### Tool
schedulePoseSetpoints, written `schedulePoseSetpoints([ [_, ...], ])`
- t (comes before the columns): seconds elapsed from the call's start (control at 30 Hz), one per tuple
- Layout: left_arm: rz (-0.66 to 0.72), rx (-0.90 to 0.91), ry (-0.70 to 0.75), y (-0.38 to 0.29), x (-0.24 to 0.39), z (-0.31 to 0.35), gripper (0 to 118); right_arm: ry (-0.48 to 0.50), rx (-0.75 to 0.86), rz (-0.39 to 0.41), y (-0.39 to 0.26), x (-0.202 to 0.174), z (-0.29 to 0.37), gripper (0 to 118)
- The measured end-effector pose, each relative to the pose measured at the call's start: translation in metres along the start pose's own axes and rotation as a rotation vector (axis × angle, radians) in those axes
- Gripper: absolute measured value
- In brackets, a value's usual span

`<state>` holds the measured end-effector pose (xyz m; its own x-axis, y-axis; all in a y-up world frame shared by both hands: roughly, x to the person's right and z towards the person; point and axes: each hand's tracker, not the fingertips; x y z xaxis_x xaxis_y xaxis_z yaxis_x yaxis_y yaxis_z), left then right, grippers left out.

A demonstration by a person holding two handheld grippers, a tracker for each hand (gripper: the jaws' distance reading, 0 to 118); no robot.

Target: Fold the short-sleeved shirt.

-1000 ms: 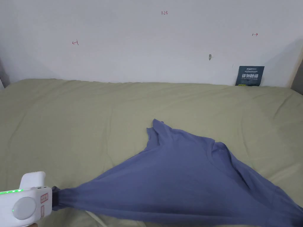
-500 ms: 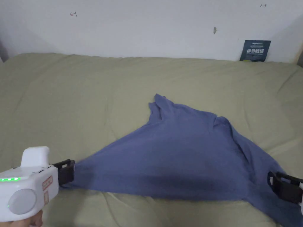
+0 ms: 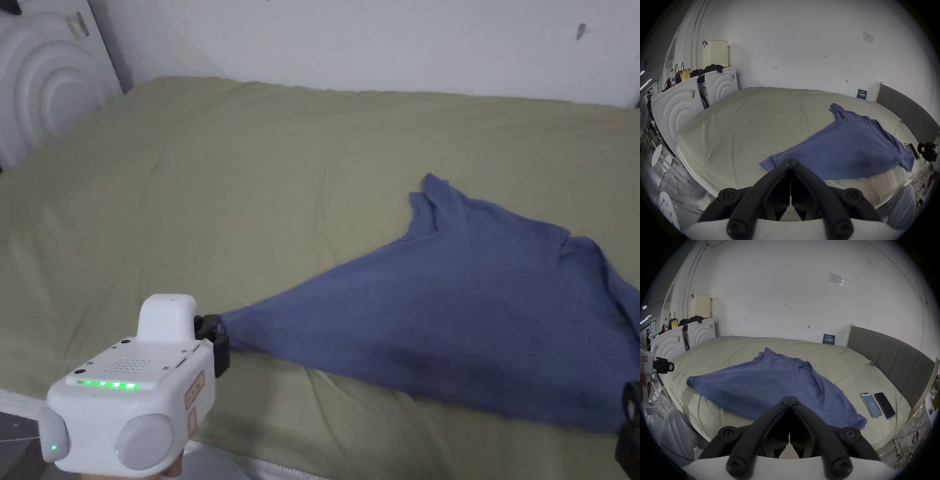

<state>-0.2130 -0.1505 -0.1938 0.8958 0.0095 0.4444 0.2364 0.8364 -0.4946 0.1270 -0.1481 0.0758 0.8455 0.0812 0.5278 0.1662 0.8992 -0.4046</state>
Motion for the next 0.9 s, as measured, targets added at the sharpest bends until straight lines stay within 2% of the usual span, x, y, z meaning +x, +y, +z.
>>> schedulePoseSetpoints([
  [0.27,0.054,-0.068,0.030,-0.011,-0.024,-0.019,0,0.053,-0.033,-0.019,-0.002,-0.018,0.003,0],
  [0.5,0.098,-0.161,0.013,-0.002,-0.048,-0.073,0,0.079,-0.061,-0.017,0.001,-0.027,-0.003,0],
  [0.53,0.113,-0.183,-0.003,0.000,-0.053,-0.083,10,0.082,-0.065,-0.013,0.002,-0.027,-0.005,0],
  [0.57,0.137,-0.195,-0.015,0.001,-0.057,-0.092,10,0.080,-0.066,-0.008,0.002,-0.031,-0.008,0],
  [0.6,0.129,-0.225,-0.010,0.003,-0.060,-0.104,16,0.085,-0.073,-0.004,0.002,-0.031,-0.011,0],
  [0.63,0.117,-0.270,-0.020,0.005,-0.062,-0.115,51,0.089,-0.083,-0.001,0.003,-0.031,-0.013,0],
  [0.67,0.105,-0.311,-0.020,0.007,-0.064,-0.128,97,0.090,-0.089,0.001,0.003,-0.031,-0.016,0],
  [0.7,0.107,-0.348,-0.015,0.006,-0.066,-0.138,118,0.091,-0.094,0.004,0.002,-0.034,-0.021,0],
  [0.73,0.088,-0.282,-0.019,0.011,-0.065,-0.143,115,0.093,-0.104,0.008,0.002,-0.034,-0.024,0],
  [0.8,0.048,-0.385,0.008,0.015,-0.061,-0.160,115,0.090,-0.117,0.017,0.001,-0.035,-0.028,0],
  [0.9,0.020,-0.428,0.010,0.014,-0.054,-0.181,112,0.100,-0.139,0.009,-0.001,-0.034,-0.035,0],
])
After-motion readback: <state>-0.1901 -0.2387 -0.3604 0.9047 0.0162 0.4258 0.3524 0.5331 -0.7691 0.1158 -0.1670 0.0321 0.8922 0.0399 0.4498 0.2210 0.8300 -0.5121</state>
